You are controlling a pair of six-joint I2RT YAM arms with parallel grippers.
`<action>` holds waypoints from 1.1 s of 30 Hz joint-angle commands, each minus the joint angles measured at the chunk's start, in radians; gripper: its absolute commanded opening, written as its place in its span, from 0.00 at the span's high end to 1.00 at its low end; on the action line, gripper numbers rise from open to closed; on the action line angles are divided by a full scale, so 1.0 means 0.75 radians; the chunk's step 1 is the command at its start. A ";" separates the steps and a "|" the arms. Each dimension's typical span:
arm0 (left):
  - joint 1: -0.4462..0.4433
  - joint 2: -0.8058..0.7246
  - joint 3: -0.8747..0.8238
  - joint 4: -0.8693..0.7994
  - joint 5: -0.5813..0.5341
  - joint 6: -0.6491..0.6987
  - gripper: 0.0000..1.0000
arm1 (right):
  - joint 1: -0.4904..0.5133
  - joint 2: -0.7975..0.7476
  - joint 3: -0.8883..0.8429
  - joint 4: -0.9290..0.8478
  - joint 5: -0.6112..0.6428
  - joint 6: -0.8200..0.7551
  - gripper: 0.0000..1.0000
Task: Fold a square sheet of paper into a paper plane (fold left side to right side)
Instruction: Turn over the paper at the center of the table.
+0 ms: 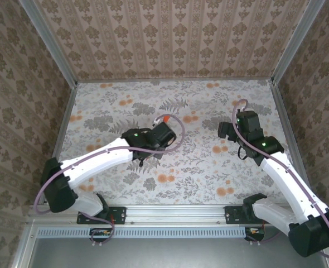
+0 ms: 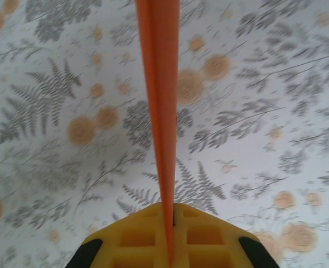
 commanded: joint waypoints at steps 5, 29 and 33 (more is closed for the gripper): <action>-0.112 0.264 0.200 -0.380 -0.200 -0.362 1.00 | -0.007 -0.043 -0.004 -0.132 0.121 0.044 0.00; -0.014 0.988 0.835 -0.764 0.040 -0.743 1.00 | -0.007 -0.208 -0.123 -0.130 0.008 0.118 0.00; 0.002 1.034 0.863 -0.735 0.099 -0.704 1.00 | -0.007 -0.207 -0.133 -0.110 -0.052 0.124 0.00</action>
